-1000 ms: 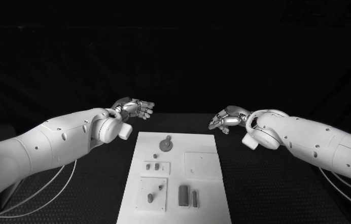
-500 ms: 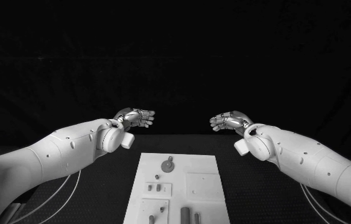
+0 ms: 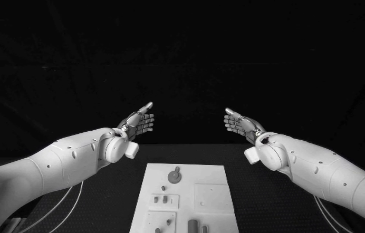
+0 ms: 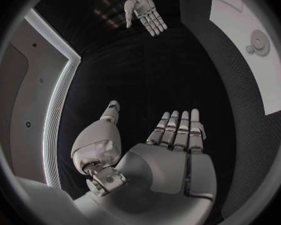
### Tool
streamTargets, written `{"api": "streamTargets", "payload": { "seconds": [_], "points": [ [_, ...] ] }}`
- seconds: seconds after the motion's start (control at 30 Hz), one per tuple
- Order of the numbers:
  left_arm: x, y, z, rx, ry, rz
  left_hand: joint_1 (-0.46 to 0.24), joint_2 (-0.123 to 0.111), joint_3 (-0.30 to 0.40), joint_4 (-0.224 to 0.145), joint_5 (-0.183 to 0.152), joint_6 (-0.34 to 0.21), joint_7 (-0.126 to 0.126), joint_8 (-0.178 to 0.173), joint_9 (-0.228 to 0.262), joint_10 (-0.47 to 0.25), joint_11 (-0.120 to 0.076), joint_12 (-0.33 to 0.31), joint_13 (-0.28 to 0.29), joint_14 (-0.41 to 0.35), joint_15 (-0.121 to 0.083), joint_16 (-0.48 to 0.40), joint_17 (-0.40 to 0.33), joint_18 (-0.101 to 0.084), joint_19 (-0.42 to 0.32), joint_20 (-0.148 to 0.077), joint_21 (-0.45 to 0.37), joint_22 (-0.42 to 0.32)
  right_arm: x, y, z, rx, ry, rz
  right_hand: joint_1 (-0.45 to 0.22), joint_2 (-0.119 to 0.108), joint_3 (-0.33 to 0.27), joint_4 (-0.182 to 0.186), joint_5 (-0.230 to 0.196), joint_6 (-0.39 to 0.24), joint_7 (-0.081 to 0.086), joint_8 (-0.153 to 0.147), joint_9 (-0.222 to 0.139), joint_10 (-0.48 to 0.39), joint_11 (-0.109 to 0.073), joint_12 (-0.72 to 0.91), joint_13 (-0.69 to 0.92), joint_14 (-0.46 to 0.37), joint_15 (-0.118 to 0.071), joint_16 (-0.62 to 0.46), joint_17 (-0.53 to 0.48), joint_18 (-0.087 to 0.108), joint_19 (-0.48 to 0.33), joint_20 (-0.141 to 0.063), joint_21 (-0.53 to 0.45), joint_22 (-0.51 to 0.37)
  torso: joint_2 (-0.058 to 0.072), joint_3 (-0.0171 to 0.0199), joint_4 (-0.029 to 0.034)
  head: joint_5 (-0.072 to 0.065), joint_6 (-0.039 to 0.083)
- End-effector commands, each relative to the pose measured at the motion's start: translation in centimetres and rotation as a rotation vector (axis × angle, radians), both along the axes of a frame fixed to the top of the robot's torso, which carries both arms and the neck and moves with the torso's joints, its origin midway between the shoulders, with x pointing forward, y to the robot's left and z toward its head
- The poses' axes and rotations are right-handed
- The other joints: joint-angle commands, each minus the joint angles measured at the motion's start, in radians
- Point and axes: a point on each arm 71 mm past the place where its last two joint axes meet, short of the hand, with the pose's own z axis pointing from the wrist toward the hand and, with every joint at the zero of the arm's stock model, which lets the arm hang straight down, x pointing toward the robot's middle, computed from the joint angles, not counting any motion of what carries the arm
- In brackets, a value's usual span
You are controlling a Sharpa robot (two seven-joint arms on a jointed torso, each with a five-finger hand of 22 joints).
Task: Assemble the parts on the task board
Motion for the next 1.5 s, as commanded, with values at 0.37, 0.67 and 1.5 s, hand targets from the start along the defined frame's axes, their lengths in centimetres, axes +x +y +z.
{"api": "streamTargets", "payload": {
  "seconds": [0.37,0.67,1.5],
  "points": [
    [-5.5,-4.5,-1.2,-0.082,-0.13,0.136,-0.309,0.034,-0.142,0.07,-0.02,-0.232,-0.035,-0.087,-0.156,-0.31,-0.03,-0.023,-0.036,-0.231,-0.043,-0.106,-0.156,-0.008,-0.159,-0.022,-0.147,-0.893,-4.7,2.8,0.6,0.173,-0.102,-0.138,-0.316,0.029,-0.181,0.093,-0.069,-0.273,-0.059,-0.076,-0.173,-0.324,-0.054,-0.073,-0.051,-0.283,-0.052,-0.111,-0.179,-0.065,-0.178,-0.074,-0.142,-0.289,-0.001,0.0047,0.0314,-0.037,-0.052],
    [-10.1,-7.0,-0.8,-0.113,-0.2,0.219,-0.309,0.034,-0.142,0.07,-0.02,-0.232,-0.035,-0.087,-0.156,-0.31,-0.03,-0.023,-0.036,-0.231,-0.043,-0.106,-0.156,-0.008,-0.159,-0.022,-0.147,-0.893,-9.7,4.4,0.8,0.25,-0.108,-0.249,-0.316,0.029,-0.181,0.093,-0.069,-0.273,-0.059,-0.076,-0.173,-0.324,-0.054,-0.073,-0.051,-0.283,-0.052,-0.111,-0.179,-0.065,-0.178,-0.074,-0.142,-0.289,-0.001,0.0047,0.0314,-0.037,-0.052],
    [-11.4,-7.5,-0.5,-0.117,-0.217,0.24,-0.309,0.034,-0.142,0.07,-0.02,-0.232,-0.035,-0.087,-0.156,-0.31,-0.03,-0.023,-0.036,-0.231,-0.043,-0.106,-0.156,-0.008,-0.159,-0.022,-0.147,-0.893,-11.8,4.9,1.0,0.265,-0.098,-0.291,-0.316,0.029,-0.181,0.093,-0.069,-0.273,-0.059,-0.076,-0.173,-0.324,-0.054,-0.073,-0.051,-0.283,-0.052,-0.111,-0.179,-0.065,-0.178,-0.074,-0.142,-0.289,-0.001,0.0047,0.0314,-0.037,-0.052]
  ]
}}
